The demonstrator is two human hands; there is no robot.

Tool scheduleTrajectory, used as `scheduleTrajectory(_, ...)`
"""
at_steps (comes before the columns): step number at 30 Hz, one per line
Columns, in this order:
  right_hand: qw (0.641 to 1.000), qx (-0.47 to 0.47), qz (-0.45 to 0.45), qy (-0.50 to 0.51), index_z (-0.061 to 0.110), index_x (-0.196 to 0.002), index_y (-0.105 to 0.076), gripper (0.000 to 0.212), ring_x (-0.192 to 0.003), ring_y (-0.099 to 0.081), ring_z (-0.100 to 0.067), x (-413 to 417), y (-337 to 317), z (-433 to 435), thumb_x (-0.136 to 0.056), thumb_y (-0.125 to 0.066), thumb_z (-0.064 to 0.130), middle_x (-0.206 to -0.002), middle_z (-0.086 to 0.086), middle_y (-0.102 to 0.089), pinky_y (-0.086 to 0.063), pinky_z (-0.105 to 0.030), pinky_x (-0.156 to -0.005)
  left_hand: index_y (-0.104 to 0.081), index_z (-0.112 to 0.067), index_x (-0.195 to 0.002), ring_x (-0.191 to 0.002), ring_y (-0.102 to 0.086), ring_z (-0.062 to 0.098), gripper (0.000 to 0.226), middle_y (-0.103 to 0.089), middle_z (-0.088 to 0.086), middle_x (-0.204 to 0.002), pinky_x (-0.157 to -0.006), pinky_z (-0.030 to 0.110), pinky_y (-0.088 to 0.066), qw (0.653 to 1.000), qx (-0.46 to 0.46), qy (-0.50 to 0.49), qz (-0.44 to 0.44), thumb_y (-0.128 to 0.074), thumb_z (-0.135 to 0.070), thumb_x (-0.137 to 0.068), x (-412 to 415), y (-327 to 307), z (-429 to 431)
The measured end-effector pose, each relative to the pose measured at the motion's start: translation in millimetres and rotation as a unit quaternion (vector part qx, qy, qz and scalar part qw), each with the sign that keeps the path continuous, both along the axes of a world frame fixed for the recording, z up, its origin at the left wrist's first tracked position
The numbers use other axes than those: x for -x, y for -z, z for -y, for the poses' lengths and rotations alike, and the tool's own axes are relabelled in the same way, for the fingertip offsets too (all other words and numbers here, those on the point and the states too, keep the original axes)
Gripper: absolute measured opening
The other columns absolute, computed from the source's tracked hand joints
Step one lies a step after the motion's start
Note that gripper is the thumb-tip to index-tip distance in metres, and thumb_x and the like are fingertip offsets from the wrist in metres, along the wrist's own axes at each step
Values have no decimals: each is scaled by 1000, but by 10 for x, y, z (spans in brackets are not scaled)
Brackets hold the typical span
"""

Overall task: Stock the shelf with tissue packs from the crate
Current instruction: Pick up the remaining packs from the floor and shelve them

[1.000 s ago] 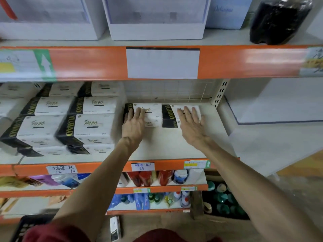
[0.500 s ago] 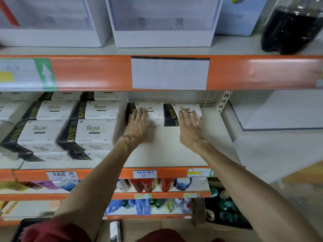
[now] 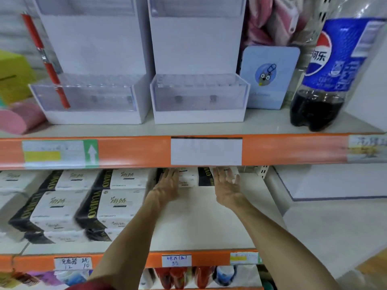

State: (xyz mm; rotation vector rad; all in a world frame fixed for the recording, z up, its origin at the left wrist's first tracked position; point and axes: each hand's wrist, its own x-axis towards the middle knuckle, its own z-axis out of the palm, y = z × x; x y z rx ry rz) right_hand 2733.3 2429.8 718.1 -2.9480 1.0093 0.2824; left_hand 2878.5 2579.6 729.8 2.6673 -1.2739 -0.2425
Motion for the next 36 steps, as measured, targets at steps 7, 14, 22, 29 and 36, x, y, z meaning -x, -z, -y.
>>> scheduleTrajectory(7,998,0,57,-4,11,-152,11,90,-148,10,-31,97,-149,-69,-87,-51,4,-161,-6,7,-1,-56,-118,4,-6,-152,-148,4,28,92,6,8,-161,-121,44,-6,995,-97,-2,-3,-61,-19,-88,121,-256,-72)
scheduleTrajectory(14,993,-5,120,20,12,-153,11,79,-149,11,-23,283,31,-323,-96,-43,15,-162,-5,10,5,-48,-120,11,-3,-151,-148,11,24,92,13,10,-160,-120,43,-1,997,-59,12,42,-55,-17,-89,468,-34,-190)
scheduleTrajectory(22,994,-8,107,20,10,-154,7,71,-149,11,-21,479,11,-734,-102,-32,38,-162,-6,8,3,-46,-120,13,-4,-150,-147,16,26,89,16,11,-159,-121,44,1,997,-43,52,22,-51,-26,-93,593,2,-468)
scheduleTrajectory(29,996,0,90,13,12,-154,3,68,-149,8,-20,885,-25,-1235,-103,-32,40,-163,-5,5,4,-45,-120,6,-5,-151,-148,9,24,90,7,10,-161,-121,42,-9,999,13,51,12,-55,-28,-90,1001,-5,-902)
scheduleTrajectory(36,994,15,113,4,11,-154,-1,65,-149,5,-19,1584,25,-1940,-104,-27,41,-163,-5,0,3,-42,-120,-2,-6,-153,-149,-1,24,74,-4,10,-161,-121,41,-7,996,50,65,27,-45,-26,-95,1652,88,-1706)
